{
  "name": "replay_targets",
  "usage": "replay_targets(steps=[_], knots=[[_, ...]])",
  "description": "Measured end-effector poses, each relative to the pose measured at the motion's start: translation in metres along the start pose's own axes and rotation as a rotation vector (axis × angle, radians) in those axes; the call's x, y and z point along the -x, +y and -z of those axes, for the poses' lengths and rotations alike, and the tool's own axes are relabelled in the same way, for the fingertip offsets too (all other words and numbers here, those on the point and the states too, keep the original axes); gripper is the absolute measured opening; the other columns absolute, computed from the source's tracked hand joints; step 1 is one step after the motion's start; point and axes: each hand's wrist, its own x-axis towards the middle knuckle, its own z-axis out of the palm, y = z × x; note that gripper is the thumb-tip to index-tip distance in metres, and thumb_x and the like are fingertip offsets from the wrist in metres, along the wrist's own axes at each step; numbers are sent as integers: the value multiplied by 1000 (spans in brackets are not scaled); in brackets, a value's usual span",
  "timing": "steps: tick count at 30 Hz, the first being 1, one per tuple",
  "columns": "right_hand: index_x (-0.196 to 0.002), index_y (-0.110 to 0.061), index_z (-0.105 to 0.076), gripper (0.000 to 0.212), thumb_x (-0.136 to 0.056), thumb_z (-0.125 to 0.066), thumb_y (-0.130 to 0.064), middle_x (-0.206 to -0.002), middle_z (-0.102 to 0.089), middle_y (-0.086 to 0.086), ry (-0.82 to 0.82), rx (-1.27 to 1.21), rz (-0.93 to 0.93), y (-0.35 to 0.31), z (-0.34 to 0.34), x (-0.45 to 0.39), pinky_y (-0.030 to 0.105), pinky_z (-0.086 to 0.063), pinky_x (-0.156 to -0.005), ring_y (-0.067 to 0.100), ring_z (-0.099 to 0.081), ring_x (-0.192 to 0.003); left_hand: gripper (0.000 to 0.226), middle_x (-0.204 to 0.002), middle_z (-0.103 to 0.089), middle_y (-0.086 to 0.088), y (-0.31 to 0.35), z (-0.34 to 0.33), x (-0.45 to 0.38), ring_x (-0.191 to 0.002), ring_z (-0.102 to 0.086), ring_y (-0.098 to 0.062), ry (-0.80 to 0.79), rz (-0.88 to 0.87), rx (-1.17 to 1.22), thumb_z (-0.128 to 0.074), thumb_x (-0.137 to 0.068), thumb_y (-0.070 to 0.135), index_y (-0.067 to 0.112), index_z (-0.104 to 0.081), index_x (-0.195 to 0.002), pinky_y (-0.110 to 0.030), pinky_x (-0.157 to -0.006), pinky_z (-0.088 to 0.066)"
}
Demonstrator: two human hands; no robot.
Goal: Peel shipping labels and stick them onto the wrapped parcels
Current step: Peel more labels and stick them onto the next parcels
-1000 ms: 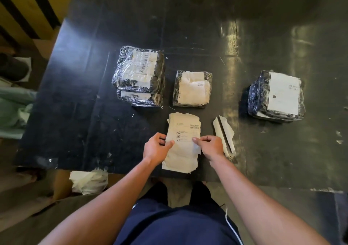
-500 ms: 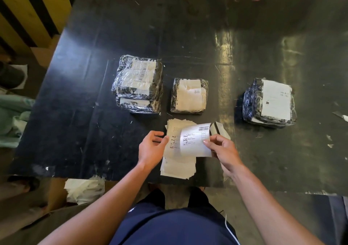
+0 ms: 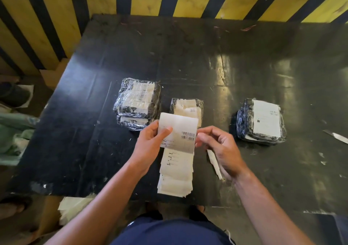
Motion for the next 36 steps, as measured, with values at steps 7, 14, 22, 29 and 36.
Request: replay_targets(steps=[7,14,22,29,36], knots=[[-96,-6,-76,13,-98,-66,-13,-92,-76,20,-73,12,31,-44,11,-16,42,-49,-84,25,-65,-81,20,-111,-79,0,13,0,6,-107,-72,-16,7,-27,10,-56,-106,14,15,-71,-119,-47,-104,-52],[-87,-9,-76,15,-98,-65,-6,-86,-74,16,-143,4,36,-54,11,-17,42,-48,-82,22,-64,-78,19,-104,-79,3,18,-2,9,-99,-71,-8,-5,-50,-5,-56,-106,13,18,-72,-113,-41,-98,-51],[-87,-2,-72,15,-98,-62,0,-79,-71,14,-170,-10,45,-53,9,-16,31,-52,-74,18,-65,-72,17,-108,-78,0,17,0,9,-104,-69,-14,-23,-39,-9,-59,-106,17,19,-73,-113,-49,-104,-49],[-78,-9,-72,17,-94,-67,-6,-73,-69,13,-224,-142,7,-51,4,-12,23,-53,-68,17,-62,-66,19,-113,-76,-7,15,-2,9,-106,-70,-21,-99,-6,44,-64,-100,20,17,-70,-118,-36,-93,-54],[-74,-17,-76,16,-88,-70,-12,-69,-69,10,-172,-130,8,-43,-7,-10,26,-49,-68,18,-59,-63,19,-103,-73,2,24,-22,20,-97,-71,-15,0,-308,-144,-78,-93,22,19,-68,-109,-26,-87,-58]])
